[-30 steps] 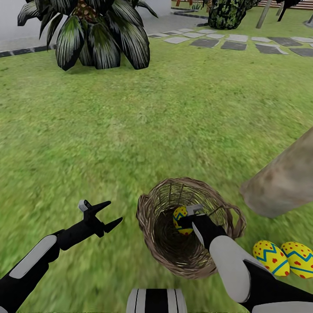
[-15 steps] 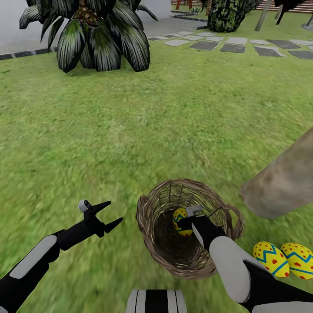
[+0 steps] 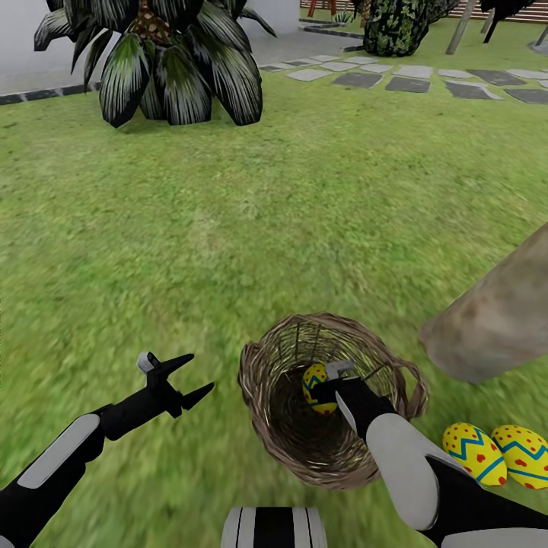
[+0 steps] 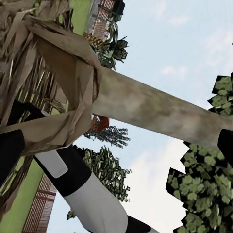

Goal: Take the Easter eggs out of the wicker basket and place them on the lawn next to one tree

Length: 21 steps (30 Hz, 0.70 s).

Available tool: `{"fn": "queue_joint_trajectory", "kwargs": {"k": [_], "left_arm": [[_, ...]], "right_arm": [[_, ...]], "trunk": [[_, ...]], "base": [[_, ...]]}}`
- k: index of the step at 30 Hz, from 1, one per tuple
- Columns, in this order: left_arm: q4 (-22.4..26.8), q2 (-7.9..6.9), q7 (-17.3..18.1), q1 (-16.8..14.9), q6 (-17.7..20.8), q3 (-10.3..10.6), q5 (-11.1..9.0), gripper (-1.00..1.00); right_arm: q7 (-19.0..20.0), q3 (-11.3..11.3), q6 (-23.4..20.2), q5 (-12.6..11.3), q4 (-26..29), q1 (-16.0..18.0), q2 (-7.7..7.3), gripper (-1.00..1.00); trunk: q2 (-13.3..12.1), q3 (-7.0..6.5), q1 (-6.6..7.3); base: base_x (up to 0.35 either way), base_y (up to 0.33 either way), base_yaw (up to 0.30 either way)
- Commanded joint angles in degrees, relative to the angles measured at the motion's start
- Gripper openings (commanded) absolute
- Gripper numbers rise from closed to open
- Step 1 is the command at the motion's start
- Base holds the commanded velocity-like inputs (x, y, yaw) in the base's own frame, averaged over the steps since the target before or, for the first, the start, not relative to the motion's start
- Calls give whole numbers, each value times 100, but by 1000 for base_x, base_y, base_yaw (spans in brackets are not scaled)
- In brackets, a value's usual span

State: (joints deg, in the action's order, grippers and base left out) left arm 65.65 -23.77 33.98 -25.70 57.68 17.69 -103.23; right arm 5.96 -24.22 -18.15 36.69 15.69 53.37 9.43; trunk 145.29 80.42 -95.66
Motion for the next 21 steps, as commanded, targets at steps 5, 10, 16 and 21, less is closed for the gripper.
{"fn": "queue_joint_trajectory", "kwargs": {"k": [5,10,16,21], "left_arm": [[-8,-5,38,-5,6,7,5,100],[-8,-5,38,-5,6,8,5,100],[-8,77,38,-5,6,7,12,100],[-8,82,38,-5,6,7,13,100]], "right_arm": [[37,-47,-31,49,13,-2,6,-100],[37,-47,-32,49,11,-2,6,-100],[271,-47,-39,57,6,-2,8,-100],[300,-41,-83,57,6,-2,7,-100]], "trunk": [[1,4,1],[0,-18,3],[-8,-151,19],[-15,-262,32]], "base": [[-233,0,0],[-32,0,0],[0,0,0],[0,0,0]]}}
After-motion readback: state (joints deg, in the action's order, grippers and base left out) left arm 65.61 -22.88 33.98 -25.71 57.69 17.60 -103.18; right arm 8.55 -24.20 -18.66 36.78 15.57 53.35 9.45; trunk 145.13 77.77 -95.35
